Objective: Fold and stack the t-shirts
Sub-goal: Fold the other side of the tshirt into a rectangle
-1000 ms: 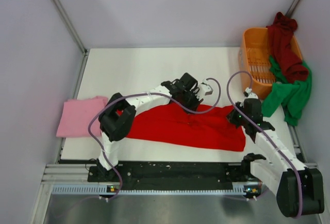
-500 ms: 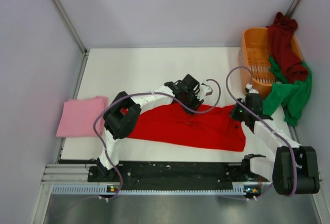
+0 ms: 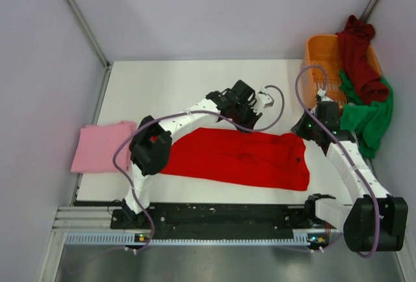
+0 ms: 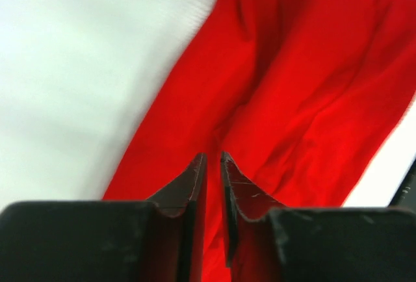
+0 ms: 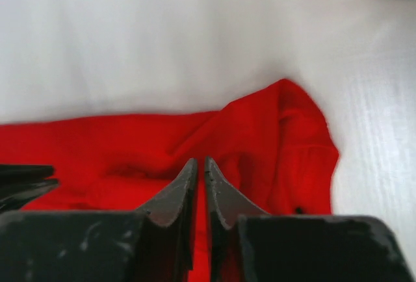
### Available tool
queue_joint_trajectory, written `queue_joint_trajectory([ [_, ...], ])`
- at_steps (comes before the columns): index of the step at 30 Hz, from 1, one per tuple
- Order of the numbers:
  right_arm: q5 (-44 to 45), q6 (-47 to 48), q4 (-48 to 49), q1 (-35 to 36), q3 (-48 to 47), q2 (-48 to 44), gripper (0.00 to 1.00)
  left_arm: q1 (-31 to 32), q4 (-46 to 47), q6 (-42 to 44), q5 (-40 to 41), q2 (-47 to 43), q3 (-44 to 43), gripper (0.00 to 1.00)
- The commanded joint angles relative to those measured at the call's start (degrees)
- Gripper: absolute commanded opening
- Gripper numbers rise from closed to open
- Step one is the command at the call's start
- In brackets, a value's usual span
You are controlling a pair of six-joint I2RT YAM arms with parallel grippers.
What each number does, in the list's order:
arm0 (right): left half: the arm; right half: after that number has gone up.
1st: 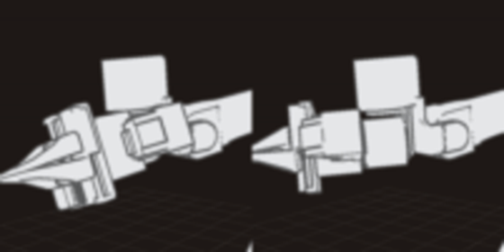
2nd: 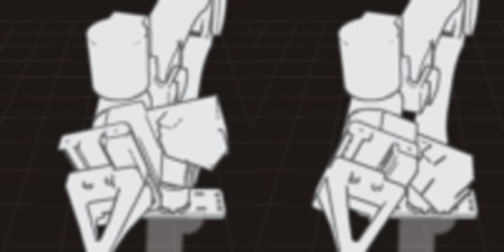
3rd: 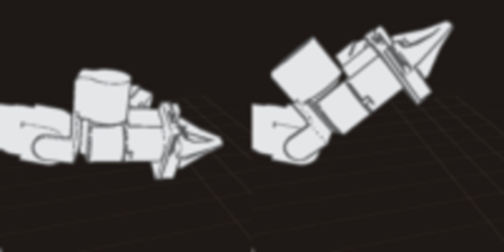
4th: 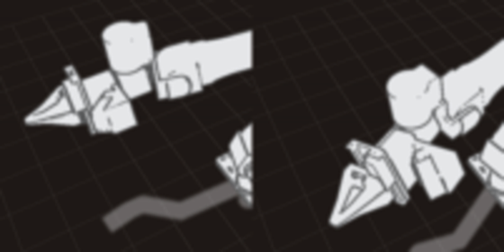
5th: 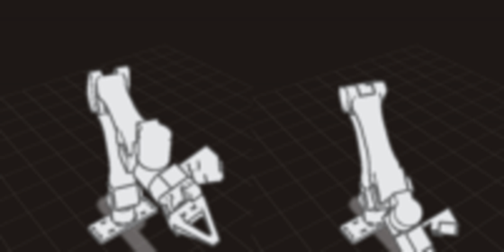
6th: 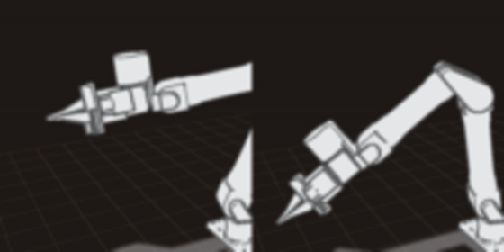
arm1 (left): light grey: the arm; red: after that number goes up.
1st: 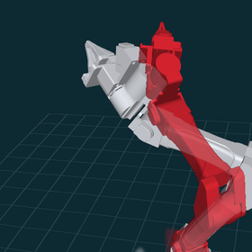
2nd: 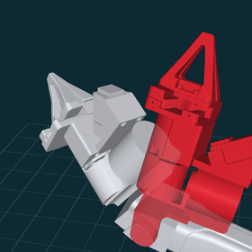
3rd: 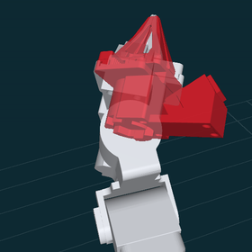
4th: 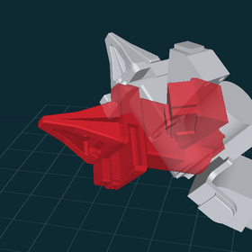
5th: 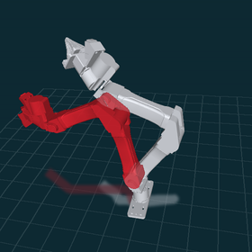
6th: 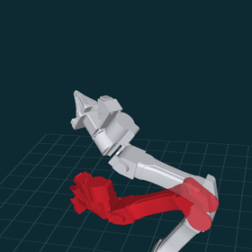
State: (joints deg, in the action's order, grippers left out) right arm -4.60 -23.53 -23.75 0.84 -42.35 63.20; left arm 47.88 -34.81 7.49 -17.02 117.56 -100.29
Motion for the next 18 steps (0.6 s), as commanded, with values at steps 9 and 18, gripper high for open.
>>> queue_joint_trajectory([
  [9, -13.34, -14.61, 12.06, -3.82, 15.36, 8.86, 0.0, -0.06, 4.48, -2.56, -9.1, 6.89, 5.45, 0.07],
  [18, -6.04, -11.11, 6.53, -6.11, 14.41, 6.5, 0.0, -1.38, 2.82, -0.9, -5.56, 7.43, 4.23, 0.1],
])
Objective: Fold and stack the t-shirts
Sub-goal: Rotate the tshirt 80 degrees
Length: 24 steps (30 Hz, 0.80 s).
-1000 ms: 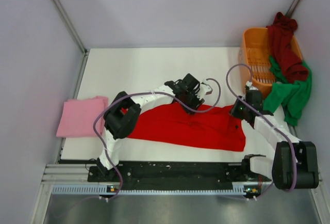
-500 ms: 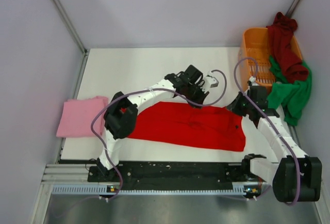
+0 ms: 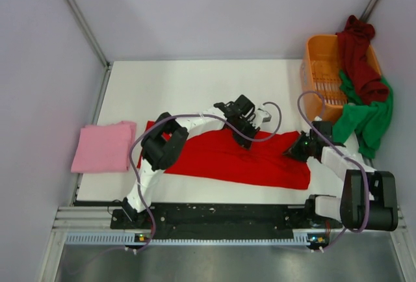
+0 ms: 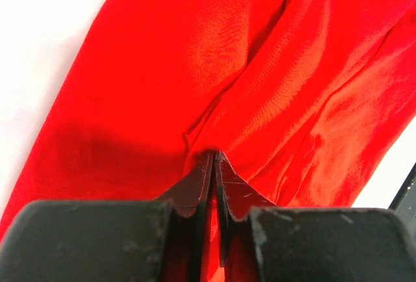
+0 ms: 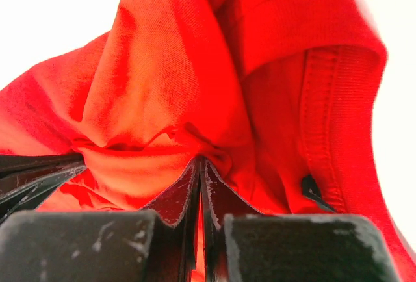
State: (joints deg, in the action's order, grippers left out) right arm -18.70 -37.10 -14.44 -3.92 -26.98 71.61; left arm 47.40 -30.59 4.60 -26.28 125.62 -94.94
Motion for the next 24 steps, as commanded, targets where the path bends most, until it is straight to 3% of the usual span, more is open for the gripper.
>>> queue_joint_trajectory([
  [1, 8.41, 3.34, -3.75, -1.35, -1.75, -2.53, 0.0, -0.82, -2.45, 2.51, 2.74, -1.16, -1.91, 0.13],
  [7, 10.96, 9.32, -9.55, -1.26, -11.15, -5.61, 0.0, -0.9, -9.04, 8.83, -1.93, -7.4, -7.8, 0.34],
  [10, 13.33, 11.34, -10.87, -1.26, -14.23, -3.77, 0.01, -1.69, -11.68, 14.1, 1.22, -11.26, -8.6, 0.35],
  [14, 14.21, 13.54, -11.58, 0.05, -17.39, 0.88, 0.02, -6.95, -13.61, 17.45, 10.1, -16.28, -3.08, 0.26],
  [18, 17.28, 15.56, -12.11, 3.56, -20.12, 6.16, 0.02, -18.8, -15.55, 18.34, 11.51, -19.71, 3.33, 0.1],
  [24, 18.43, 17.41, -13.42, 5.68, -23.02, 13.19, 0.01, -32.79, -11.61, 22.2, 16.87, -21.91, 14.94, 0.04],
])
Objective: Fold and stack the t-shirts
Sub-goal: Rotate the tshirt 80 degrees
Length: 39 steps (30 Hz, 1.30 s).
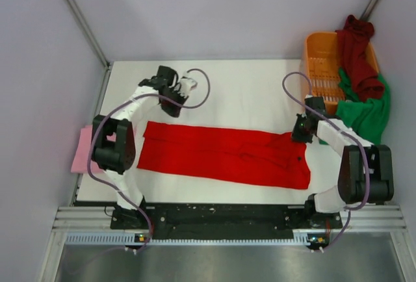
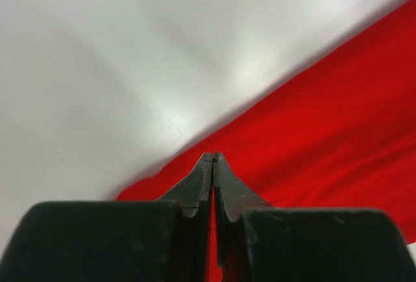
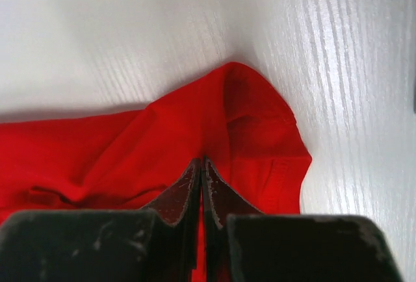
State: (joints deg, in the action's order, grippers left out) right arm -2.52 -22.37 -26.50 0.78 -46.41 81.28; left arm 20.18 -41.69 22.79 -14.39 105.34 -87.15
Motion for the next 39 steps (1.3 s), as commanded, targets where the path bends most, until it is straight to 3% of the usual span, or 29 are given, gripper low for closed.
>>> queue_joint_trajectory([
  [1, 2.26, 2.86, -1.79, 1.16, -4.03, 4.41, 0.01, -7.68, 0.37, 4.19, 6.21, -1.45, 8.74, 0.04],
  [3, 4.01, 2.95, -2.41, 1.42, -4.47, 5.64, 0.01, -10.42, 0.91, 4.02, 7.62, -1.02, 10.94, 0.02],
  [8, 8.32, 2.77, -2.85, 1.42, -4.21, 5.39, 0.01, -12.27, 1.69, 5.69, 2.0, -4.96, 16.13, 0.06],
  [14, 10.61, 3.12, -3.03, 2.73, -5.18, 6.88, 0.01, -15.96, 6.1, 6.39, 16.04, -0.41, 19.65, 0.04],
  [16, 11.57, 3.21, -3.29, 3.88, -5.27, 6.97, 0.01, -17.1, 5.31, 7.09, 17.38, 1.35, 20.53, 0.03],
  [28, 15.97, 2.16, -5.92, 14.33, -12.73, 14.52, 0.02, -17.2, 4.25, 12.11, 18.26, -6.1, 33.01, 0.02],
  [31, 23.32, 3.29, -9.86, 16.53, -15.97, 14.7, 0.04, -17.2, 4.25, 12.89, 17.82, -7.34, 35.47, 0.03],
  [36, 31.61, 6.02, -17.96, 17.59, -19.33, 10.93, 0.1, -17.37, 4.43, 13.86, 19.75, -8.04, 38.72, 0.03],
  [39, 28.3, 6.9, -17.01, 17.68, -19.59, 7.24, 0.13, -17.46, 3.55, 13.25, 19.93, -8.57, 39.34, 0.04],
])
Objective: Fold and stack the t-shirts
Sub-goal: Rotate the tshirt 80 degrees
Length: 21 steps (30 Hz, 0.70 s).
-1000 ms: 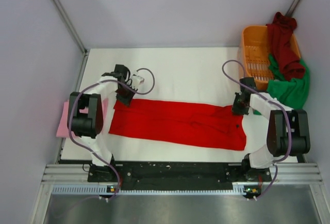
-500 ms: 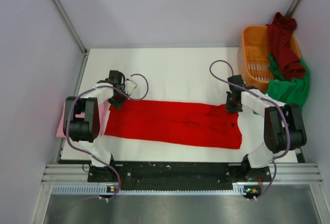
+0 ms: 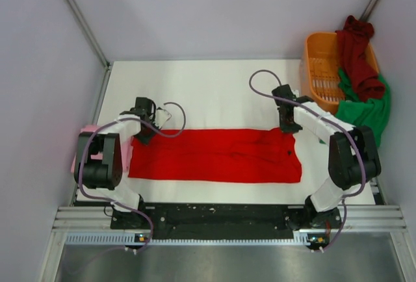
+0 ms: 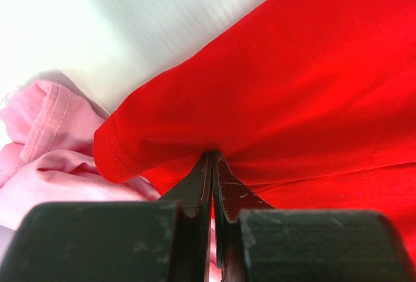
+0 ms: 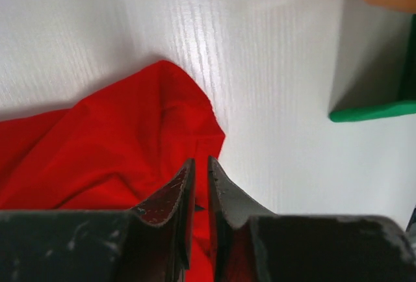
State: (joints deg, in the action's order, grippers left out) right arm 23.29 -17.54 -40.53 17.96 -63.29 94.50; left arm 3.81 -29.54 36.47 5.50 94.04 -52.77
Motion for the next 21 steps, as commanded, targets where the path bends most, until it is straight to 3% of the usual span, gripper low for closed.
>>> queue_joint_trajectory([
  [1, -2.76, 2.77, -0.97, 0.76, -2.28, -6.69, 0.14, -1.09, -8.87, -0.87, -0.13, 2.82, 4.87, 0.04],
  [4, -13.68, 3.57, 4.84, 1.29, -0.96, -4.86, 0.15, -1.18, -9.48, -1.4, -0.66, 2.82, 4.87, 0.04],
  [7, -16.95, 3.39, 7.04, 1.64, -2.1, 0.49, 0.12, -1.35, -9.75, -1.66, -0.66, 2.12, 5.49, 0.04],
  [11, -12.32, 2.87, 5.56, 1.38, -5.52, 9.8, 0.01, -1.53, -9.22, -0.7, 1.09, 0.89, 7.33, 0.04],
  [14, -7.75, 4.09, 3.01, 0.94, -10.52, 16.57, 0.0, -1.53, -9.31, 0.61, 1.89, 0.88, 8.74, 0.05],
  [18, -6.15, 6.02, -0.85, 0.15, -23.25, 26.24, 0.0, -0.92, -12.11, 3.78, -1.53, 0.09, 9.44, 0.07],
  [21, -6.76, 7.25, -3.32, -0.11, -35.46, 33.53, 0.0, 1.36, -17.2, 6.06, -9.06, -2.18, 8.48, 0.11],
])
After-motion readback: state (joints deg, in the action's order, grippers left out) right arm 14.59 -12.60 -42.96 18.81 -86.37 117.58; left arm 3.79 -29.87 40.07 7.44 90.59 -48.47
